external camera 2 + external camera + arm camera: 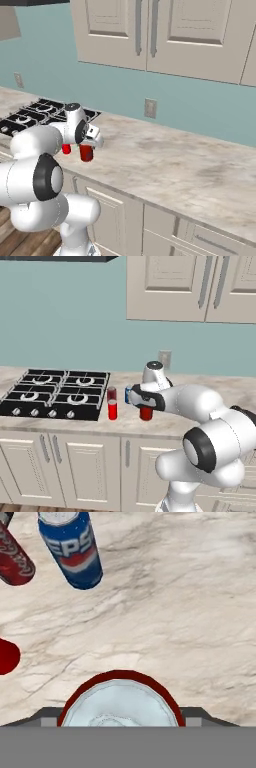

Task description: Four empty soda cans are scattered around the kitchen. Gather all the cans and cluster them next to the stove for recycling.

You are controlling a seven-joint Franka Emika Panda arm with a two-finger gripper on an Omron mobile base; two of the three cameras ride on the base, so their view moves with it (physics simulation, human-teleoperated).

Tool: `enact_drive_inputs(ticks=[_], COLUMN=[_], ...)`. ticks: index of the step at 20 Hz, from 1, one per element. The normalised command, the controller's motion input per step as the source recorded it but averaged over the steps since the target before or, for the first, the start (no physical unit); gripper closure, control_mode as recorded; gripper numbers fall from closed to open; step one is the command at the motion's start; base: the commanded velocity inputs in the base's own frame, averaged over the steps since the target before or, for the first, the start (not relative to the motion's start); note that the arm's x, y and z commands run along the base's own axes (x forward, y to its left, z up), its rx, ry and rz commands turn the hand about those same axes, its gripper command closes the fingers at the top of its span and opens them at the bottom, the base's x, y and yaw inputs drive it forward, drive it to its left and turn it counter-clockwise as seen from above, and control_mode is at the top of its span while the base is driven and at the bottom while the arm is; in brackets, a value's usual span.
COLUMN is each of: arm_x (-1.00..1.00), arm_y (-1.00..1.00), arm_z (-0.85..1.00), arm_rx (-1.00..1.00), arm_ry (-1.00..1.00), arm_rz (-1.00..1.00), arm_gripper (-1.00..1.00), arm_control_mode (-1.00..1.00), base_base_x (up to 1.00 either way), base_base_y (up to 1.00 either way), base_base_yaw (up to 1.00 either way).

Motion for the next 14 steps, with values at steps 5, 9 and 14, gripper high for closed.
enact_drive_inputs(ticks=[5, 9, 14], arm_x=[0.00, 0.00, 0.09], arm_y=[0.00, 0.00, 0.00], arm_z=[0.00, 0.00, 0.00], arm_rx=[0.00, 0.00, 0.00], arm_ry=[0.00, 0.00, 0.00], arm_rz=[0.00, 0.00, 0.02], arm_gripper=[1.00, 1.00, 1.00], arm_control_mode=[1.00, 1.00, -1.00], base_base_x=[0.49, 0.58, 0.19], base_base_y=[-0.08, 0.00, -0.02], base_base_yaw=[0.05, 0.05, 0.03])
